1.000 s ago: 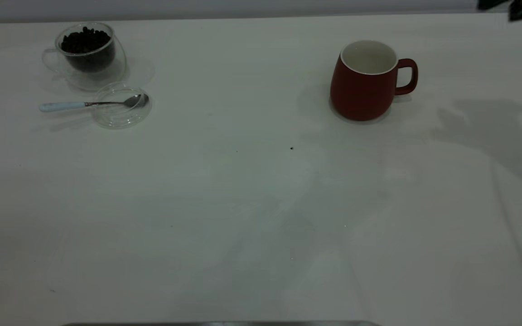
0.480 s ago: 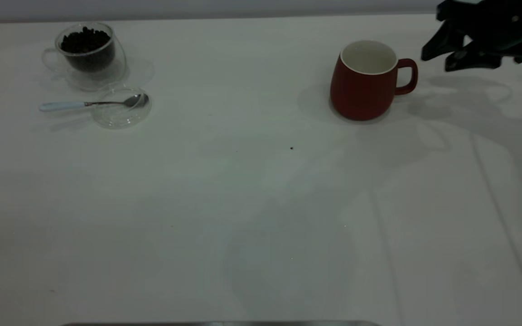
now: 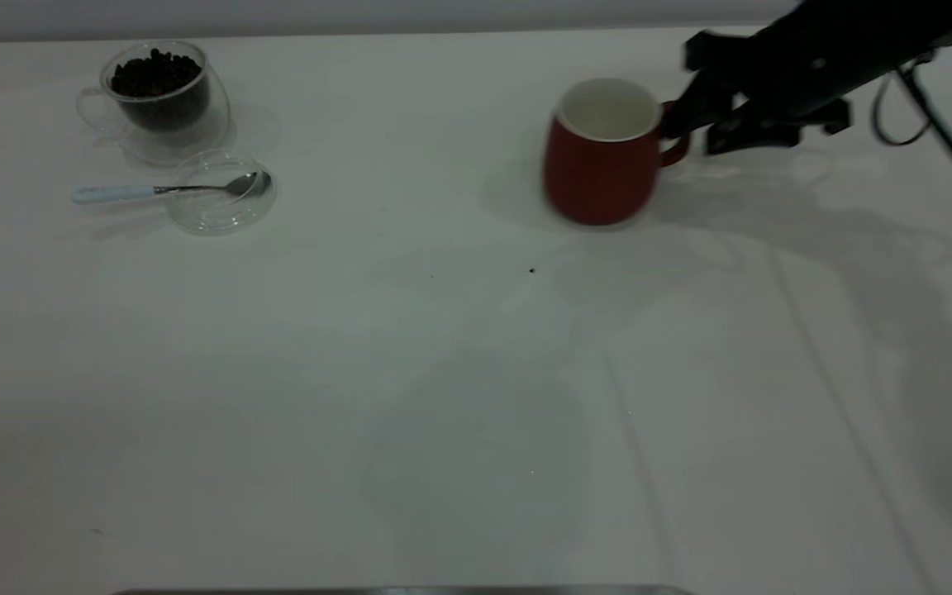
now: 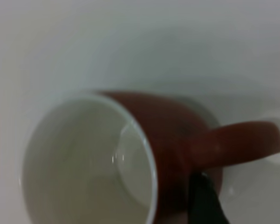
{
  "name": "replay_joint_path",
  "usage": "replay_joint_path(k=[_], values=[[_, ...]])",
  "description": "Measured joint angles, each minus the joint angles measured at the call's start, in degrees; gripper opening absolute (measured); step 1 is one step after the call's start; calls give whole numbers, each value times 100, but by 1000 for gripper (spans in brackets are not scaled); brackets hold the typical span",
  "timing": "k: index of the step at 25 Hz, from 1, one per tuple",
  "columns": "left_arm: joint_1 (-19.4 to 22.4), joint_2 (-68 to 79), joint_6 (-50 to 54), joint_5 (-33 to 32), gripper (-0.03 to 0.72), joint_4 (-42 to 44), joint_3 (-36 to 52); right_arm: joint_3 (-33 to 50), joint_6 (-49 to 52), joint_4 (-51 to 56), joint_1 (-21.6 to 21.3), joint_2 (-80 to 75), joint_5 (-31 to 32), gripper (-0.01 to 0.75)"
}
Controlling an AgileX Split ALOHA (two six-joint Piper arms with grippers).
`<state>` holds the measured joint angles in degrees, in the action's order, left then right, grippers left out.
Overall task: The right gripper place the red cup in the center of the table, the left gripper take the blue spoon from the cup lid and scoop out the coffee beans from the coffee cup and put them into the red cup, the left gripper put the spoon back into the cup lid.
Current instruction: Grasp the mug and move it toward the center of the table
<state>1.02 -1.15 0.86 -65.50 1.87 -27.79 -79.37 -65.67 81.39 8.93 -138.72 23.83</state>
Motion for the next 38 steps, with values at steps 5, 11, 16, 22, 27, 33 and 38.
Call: replay_joint_path(k=[5,11,16,22,27,33,38], values=[[0,0,0,0,493,0,0,0,4,52,507,-30,-28,467],[0,0,0,0,493,0,0,0,6,234,982,-30,-281,467],[0,0,0,0,493,0,0,-159,6,258,1319,-42,-374,467],[0,0,-5,0,493,0,0,-464,6,302,1618,-42,-376,466],[0,0,-5,0,493,0,0,-595,6,395,1673,-146,-305,466],[0,0,-5,0,493,0,0,-596,6,164,1673,-258,-152,466],[0,0,-5,0,493,0,0,-592,340,-784,1592,89,107,466]])
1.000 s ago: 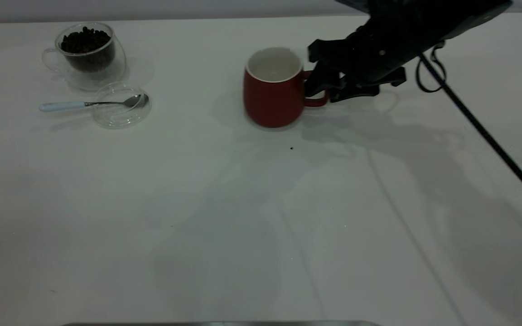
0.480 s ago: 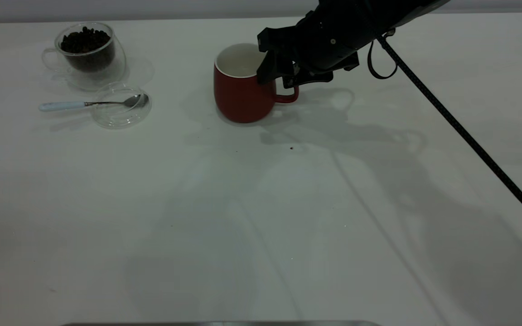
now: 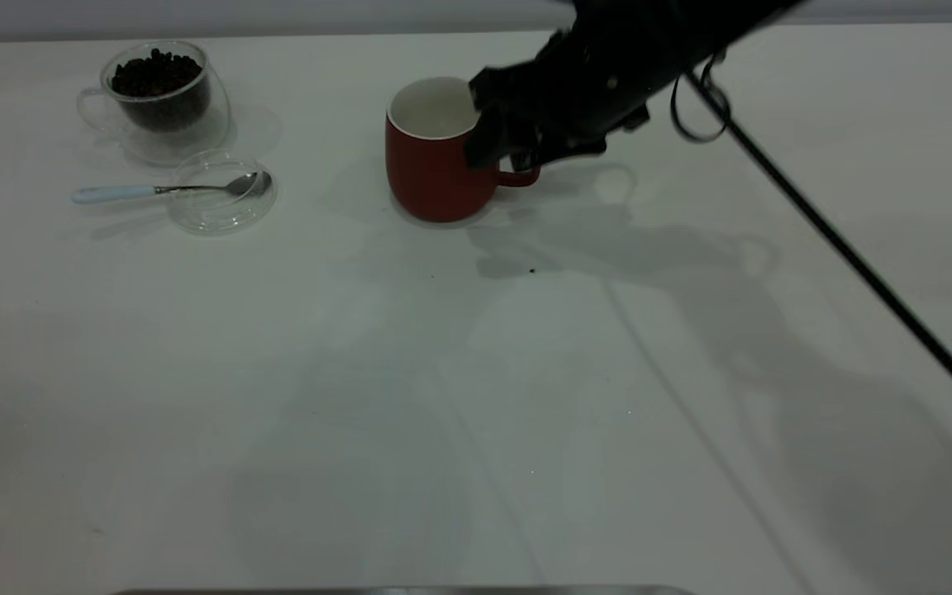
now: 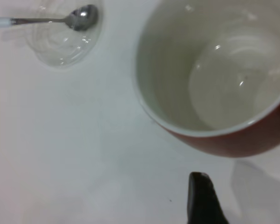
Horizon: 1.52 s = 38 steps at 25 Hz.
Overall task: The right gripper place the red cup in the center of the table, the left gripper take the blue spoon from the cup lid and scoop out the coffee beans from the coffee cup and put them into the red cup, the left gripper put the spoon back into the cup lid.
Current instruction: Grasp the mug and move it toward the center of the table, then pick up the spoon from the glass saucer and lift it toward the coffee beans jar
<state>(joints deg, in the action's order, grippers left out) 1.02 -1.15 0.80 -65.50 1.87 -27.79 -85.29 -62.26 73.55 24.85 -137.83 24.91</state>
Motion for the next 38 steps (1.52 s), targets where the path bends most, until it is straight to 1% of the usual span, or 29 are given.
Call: replay_joint_path(k=[2,5,8,10,14,19,21,24,25,27,30,33,35,38], values=[[0,0,0,0,493,0,0,0,382,-632,-88,233,142,466],[0,0,0,0,493,0,0,73,1350,-1966,-203,756,515,466],[0,0,0,0,493,0,0,254,2511,-3678,-211,1696,1117,466],[0,0,0,0,493,0,0,454,3325,-4652,-200,2531,1640,466],[0,0,0,0,493,0,0,1242,4769,-6299,-200,4295,2510,466],[0,0,0,0,493,0,0,2932,6276,-7910,-220,6687,3009,466],[0,0,0,0,493,0,0,3553,6643,-8185,-390,7502,3206,466],[0,0,4,0,493,0,0,4225,6869,-8333,-993,8448,3374,466],[0,0,4,0,493,0,0,4434,6874,-8344,-1265,8738,3375,466],[0,0,4,0,493,0,0,4742,6772,-8284,-1618,9336,3380,466],[0,0,4,0,493,0,0,5245,6615,-7978,-1980,10232,3402,466],[0,0,4,0,493,0,0,5668,6577,-7494,-2105,11316,3587,466],[0,0,4,0,493,0,0,5725,6564,-7355,-2105,11884,3804,466],[0,0,4,0,493,0,0,5730,6564,-7430,-2105,12532,3988,466]])
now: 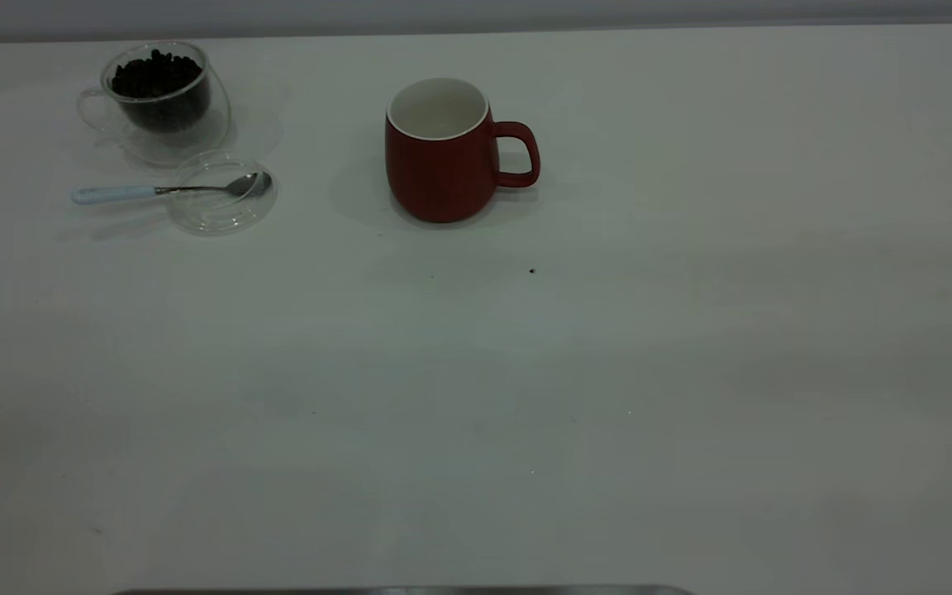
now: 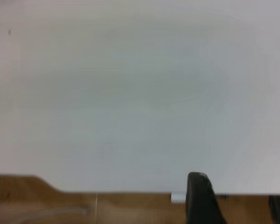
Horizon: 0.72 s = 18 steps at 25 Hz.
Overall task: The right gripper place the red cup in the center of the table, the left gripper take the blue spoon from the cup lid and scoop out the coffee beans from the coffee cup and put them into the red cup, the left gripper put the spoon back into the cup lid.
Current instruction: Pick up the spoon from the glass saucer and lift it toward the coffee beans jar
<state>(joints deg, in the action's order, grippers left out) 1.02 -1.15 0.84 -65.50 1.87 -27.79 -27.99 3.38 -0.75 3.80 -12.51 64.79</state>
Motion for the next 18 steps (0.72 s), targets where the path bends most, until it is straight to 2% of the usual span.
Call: replay_joint_path(k=[3,9,18], values=[[0,0,0,0,493,0,0,74,-2,-5,0,424,-7,466],[0,0,0,0,493,0,0,112,-2,-5,-266,897,-19,466],[0,0,-4,0,493,0,0,112,-31,0,-268,1345,-14,466]])
